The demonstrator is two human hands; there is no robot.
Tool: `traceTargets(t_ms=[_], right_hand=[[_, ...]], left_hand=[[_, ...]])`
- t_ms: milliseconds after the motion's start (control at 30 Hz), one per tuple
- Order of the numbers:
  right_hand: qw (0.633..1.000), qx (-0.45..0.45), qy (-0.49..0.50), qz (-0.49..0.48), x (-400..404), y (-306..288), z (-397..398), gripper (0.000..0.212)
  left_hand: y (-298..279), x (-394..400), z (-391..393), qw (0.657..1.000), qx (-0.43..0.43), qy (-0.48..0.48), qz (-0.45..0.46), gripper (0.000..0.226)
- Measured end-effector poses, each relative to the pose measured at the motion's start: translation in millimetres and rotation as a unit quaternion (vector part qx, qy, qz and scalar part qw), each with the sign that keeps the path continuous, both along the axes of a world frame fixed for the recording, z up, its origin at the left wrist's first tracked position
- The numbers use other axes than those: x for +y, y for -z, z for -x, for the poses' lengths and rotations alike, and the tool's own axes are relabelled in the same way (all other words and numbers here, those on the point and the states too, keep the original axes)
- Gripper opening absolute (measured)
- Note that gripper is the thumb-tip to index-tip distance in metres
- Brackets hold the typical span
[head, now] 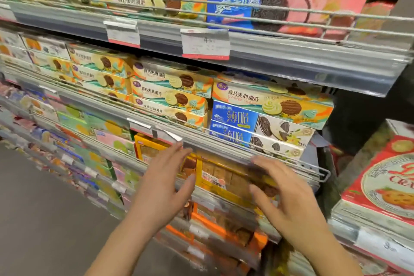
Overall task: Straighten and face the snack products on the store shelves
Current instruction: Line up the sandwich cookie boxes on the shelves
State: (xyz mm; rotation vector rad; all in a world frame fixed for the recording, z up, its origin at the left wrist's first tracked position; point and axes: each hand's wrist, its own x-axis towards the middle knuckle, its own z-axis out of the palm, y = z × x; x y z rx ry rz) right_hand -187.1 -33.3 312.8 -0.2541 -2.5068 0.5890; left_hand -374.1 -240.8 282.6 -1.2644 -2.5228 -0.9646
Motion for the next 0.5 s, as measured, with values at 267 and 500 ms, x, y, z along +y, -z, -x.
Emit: traceTargets(t_ms=[267, 500], right_hand=[[0.942, 0.151, 0.214, -0.208, -1.0, -57.3, 63.3, 0.049], [0.86, -0.018, 0.415, -0.297, -4.8, -76.1, 101.8, 0.064]], left_hand=[[7.2, 30.8, 88.6, 0.988, 0.121, 0.049, 0.076, 0.077], [9.4, 29.6, 120.0, 0.981, 0.163, 0.095, 0.05, 0.078]])
